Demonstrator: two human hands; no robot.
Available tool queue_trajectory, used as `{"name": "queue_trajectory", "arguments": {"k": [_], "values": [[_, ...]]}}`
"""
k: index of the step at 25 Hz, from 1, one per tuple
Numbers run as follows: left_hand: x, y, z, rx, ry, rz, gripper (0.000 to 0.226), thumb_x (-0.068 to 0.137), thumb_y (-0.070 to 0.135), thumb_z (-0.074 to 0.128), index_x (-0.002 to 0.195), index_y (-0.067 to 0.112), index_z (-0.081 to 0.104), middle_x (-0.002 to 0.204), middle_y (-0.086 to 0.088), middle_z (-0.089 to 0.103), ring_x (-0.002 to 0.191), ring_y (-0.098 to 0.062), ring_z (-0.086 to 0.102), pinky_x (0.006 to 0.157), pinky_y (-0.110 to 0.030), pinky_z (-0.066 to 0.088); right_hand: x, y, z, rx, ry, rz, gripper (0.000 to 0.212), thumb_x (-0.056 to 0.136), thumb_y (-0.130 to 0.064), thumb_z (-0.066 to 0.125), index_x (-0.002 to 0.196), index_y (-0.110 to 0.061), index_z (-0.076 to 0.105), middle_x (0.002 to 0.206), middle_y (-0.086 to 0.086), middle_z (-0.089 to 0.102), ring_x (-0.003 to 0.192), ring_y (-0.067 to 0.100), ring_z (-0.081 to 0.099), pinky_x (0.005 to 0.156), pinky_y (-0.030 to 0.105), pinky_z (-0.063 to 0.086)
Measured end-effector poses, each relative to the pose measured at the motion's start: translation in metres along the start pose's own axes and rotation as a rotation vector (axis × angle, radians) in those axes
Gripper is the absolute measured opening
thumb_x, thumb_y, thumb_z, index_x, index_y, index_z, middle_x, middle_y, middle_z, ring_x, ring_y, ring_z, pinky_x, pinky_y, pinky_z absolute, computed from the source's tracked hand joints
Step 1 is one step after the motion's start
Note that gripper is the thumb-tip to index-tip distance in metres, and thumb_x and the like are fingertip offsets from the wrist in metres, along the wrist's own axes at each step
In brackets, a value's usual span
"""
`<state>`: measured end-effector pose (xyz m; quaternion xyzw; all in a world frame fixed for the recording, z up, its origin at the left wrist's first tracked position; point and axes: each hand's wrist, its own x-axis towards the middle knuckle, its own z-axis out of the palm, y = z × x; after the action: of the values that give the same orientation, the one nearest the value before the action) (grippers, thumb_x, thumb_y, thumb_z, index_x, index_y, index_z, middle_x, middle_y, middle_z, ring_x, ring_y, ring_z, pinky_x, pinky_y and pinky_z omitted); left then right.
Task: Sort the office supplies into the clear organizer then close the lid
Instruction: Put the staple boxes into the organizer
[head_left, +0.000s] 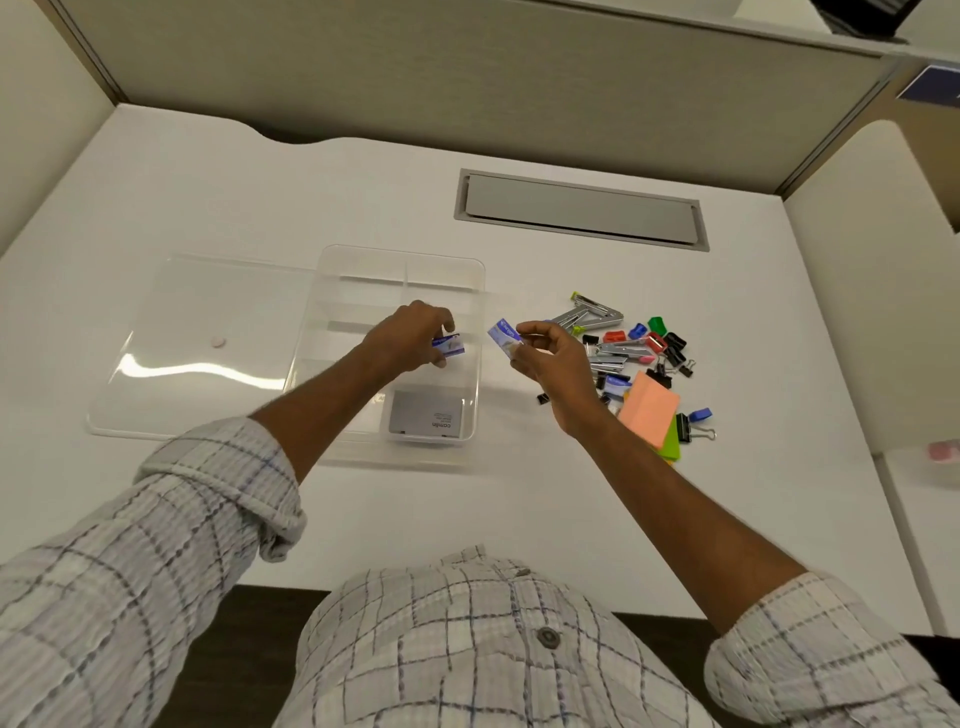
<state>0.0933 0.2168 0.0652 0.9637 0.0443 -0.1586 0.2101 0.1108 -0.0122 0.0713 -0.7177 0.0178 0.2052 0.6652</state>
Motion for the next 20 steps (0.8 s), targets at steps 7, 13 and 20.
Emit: {"name": "queue_trajectory", "arguments": {"k": [7,13,20], "values": [[0.010,-0.009,0.017,0.005,-0.086,0.105,0.027,0.088,0.014,0.074,0.115,0.011,0.075,0.112,-0.010,0.073,0.100,-0.025,0.067,0.089,-0.034,0.054,0.003,-0.004,0.001,-0.182,0.064,-0.045,0.022,0.085,-0.007,0.074,0.106,-0.009,0.070,0.105,0.008,0.074,0.092,0.013,0.067,0.079,0.035,0.057],[0.013,-0.019,0.010,-0.021,-0.196,0.162,0.024,0.093,0.018,0.068,0.116,0.020,0.076,0.115,-0.008,0.067,0.106,-0.023,0.062,0.093,-0.036,0.051,0.012,-0.006,0.026,-0.309,0.062,-0.113,0.018,0.085,-0.009,0.074,0.103,-0.008,0.073,0.102,0.003,0.076,0.088,0.009,0.069,0.080,0.027,0.057],[0.010,-0.022,0.013,-0.119,-0.035,0.111,0.030,0.089,-0.002,0.065,0.118,0.007,0.068,0.115,-0.014,0.071,0.101,-0.027,0.068,0.092,-0.038,0.056,0.020,-0.009,0.041,-0.440,0.067,-0.159,0.016,0.086,-0.010,0.073,0.101,-0.012,0.077,0.098,0.005,0.076,0.088,0.020,0.072,0.076,0.028,0.055]]}}
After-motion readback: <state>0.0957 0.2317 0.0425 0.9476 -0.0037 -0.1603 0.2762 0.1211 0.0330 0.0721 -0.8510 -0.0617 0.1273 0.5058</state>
